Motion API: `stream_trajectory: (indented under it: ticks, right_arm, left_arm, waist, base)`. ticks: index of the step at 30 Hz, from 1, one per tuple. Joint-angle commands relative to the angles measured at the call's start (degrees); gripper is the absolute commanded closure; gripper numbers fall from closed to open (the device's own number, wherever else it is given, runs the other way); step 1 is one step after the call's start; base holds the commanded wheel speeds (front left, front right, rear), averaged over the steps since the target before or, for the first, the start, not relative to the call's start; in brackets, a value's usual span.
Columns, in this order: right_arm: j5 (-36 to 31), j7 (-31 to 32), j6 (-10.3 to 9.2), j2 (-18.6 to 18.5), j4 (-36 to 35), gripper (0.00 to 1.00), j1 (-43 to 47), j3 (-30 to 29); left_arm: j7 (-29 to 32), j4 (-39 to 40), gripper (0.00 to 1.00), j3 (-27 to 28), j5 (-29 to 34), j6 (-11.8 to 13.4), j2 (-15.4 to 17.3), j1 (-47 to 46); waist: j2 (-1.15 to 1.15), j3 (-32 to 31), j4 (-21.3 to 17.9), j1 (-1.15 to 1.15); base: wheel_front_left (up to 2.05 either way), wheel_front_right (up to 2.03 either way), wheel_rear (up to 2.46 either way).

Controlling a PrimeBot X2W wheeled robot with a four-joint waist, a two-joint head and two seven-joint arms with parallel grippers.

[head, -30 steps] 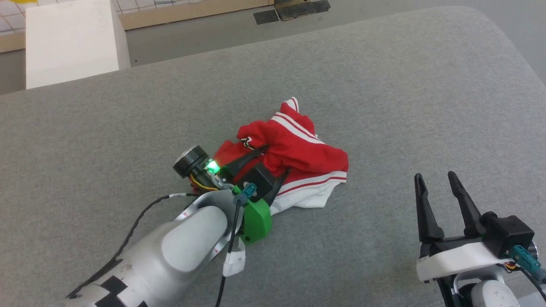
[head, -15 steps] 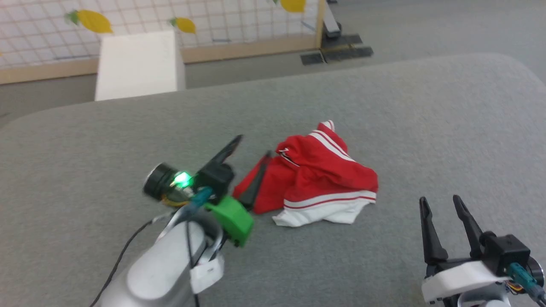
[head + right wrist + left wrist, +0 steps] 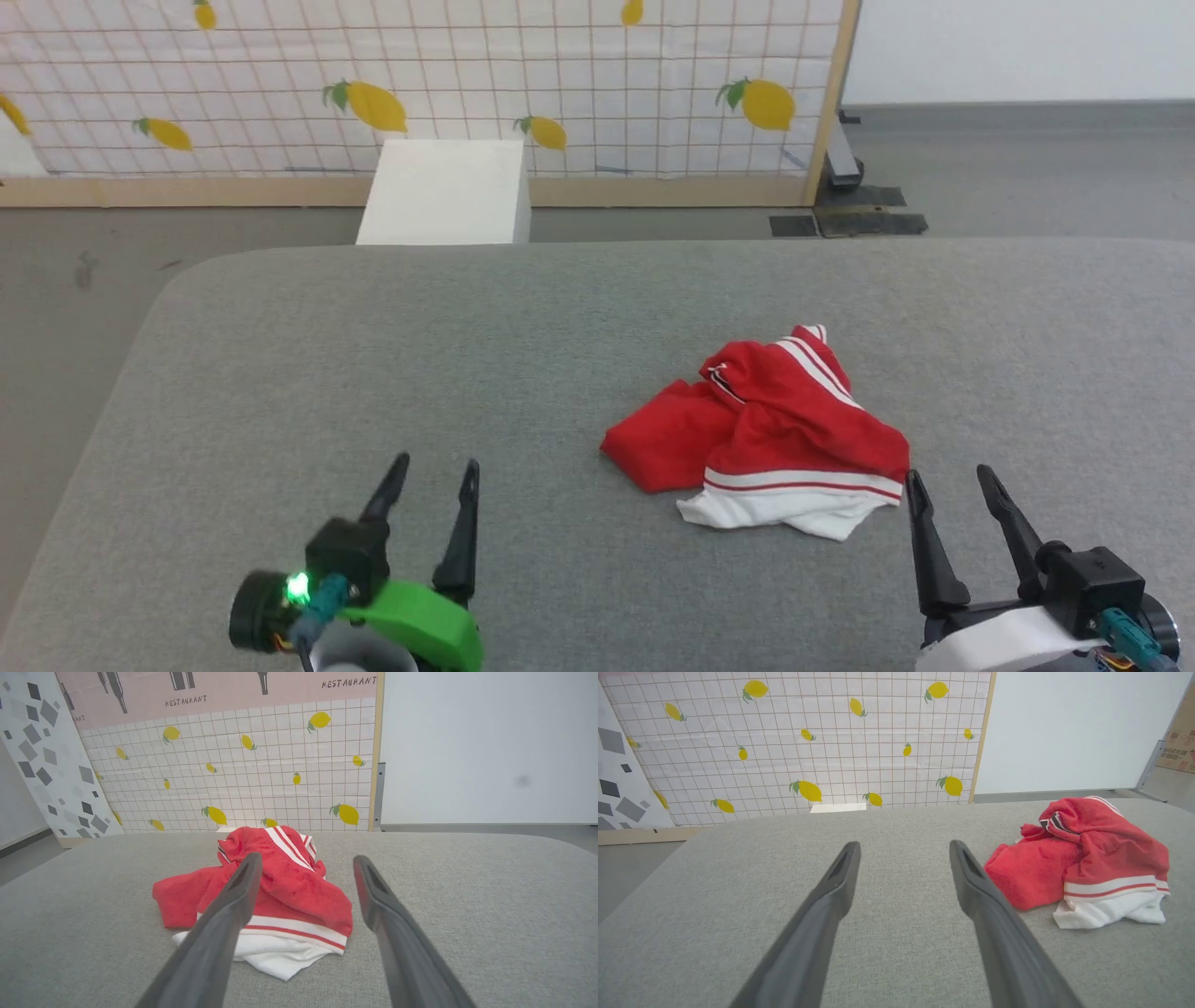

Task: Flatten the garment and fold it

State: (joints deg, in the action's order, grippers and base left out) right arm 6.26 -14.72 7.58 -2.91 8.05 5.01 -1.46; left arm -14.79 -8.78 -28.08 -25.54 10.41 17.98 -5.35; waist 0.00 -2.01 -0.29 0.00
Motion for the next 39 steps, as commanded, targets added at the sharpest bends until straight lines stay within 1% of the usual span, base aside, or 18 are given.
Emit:
stream_trajectory:
  ticks: [1,6,7,9,13,15,20,21,24,31,37,39]
  right_arm:
    - [0.1,-0.3,-0.09,0.0,-0.3,0.00,0.8,0.2]
    - [0.5,-0.3,-0.09,0.0,-0.3,0.00,1.2,0.5]
    - [0.7,-0.3,-0.09,0.0,-0.3,0.00,1.2,0.5]
    - [0.7,-0.3,-0.09,0.0,-0.4,0.00,1.1,0.7]
    - [0.5,-0.3,-0.09,0.0,-0.3,0.00,0.8,0.9]
    - [0.4,-0.3,-0.09,0.0,-0.3,0.00,0.6,1.1]
    - [0.2,-0.3,-0.09,0.0,-0.8,0.00,0.0,1.8]
    - [0.2,-0.3,-0.09,0.0,-1.3,0.00,-0.2,1.9]
    - [-0.1,-0.3,-0.09,0.0,-1.8,0.00,-0.7,2.0]
    - [-0.5,-0.3,-0.09,0.0,-2.4,0.00,-2.7,2.6]
    - [-0.1,-0.3,-0.09,0.0,-2.9,0.00,-4.6,3.1]
    - [0.2,-0.3,-0.09,0.0,-3.0,0.00,-5.2,3.4]
  left_arm:
    - [-0.2,0.3,0.00,0.3,1.5,-0.4,-0.7,1.5]
    - [-0.2,0.5,0.00,2.0,3.6,-1.4,-2.9,4.6]
    - [-0.2,0.5,0.00,3.1,4.8,-2.3,-3.9,5.2]
    - [-0.2,0.4,0.00,3.5,5.7,-3.0,-4.4,5.2]
    - [-0.2,-0.1,0.00,4.0,7.2,-4.4,-4.7,4.9]
    - [-0.2,-0.5,0.00,3.3,8.4,-5.6,-4.4,4.6]
    - [-0.2,-1.9,0.00,2.5,9.0,-7.5,-4.6,3.5]
    - [1.0,-2.2,0.00,1.8,9.2,-8.4,-4.4,2.0]
    - [4.8,-2.1,0.00,0.6,9.4,-10.0,-4.2,-1.8]
    - [19.9,-2.5,0.00,-2.4,7.5,-14.8,-5.1,-14.3]
    - [33.1,-6.9,0.00,-4.5,5.2,-16.7,-4.9,-23.7]
    - [36.3,-8.3,0.00,-5.2,4.1,-17.1,-4.8,-26.2]
  waist:
    - [0.00,-0.3,0.7,0.00]
    - [0.00,-0.1,0.7,0.00]
    - [0.00,0.1,0.9,0.00]
    - [0.00,0.2,0.9,0.00]
    - [0.00,0.3,0.7,0.00]
    - [0.00,0.4,0.4,0.00]
    - [0.00,1.5,-1.0,0.00]
    - [0.00,2.4,-1.6,0.00]
    - [0.00,4.4,-2.7,0.00]
    - [0.00,10.5,-5.9,0.00]
    - [0.00,14.9,-8.7,0.00]
    - [0.00,16.2,-9.7,0.00]
  base:
    - [0.00,0.00,0.00]
    - [0.00,0.00,0.00]
    - [0.00,0.00,0.00]
    - [0.00,0.00,0.00]
    - [0.00,0.00,0.00]
    - [0.00,0.00,0.00]
    - [0.00,0.00,0.00]
    - [0.00,0.00,0.00]
    - [0.00,0.00,0.00]
    - [0.00,0.00,0.00]
    - [0.00,0.00,0.00]
    - [0.00,0.00,0.00]
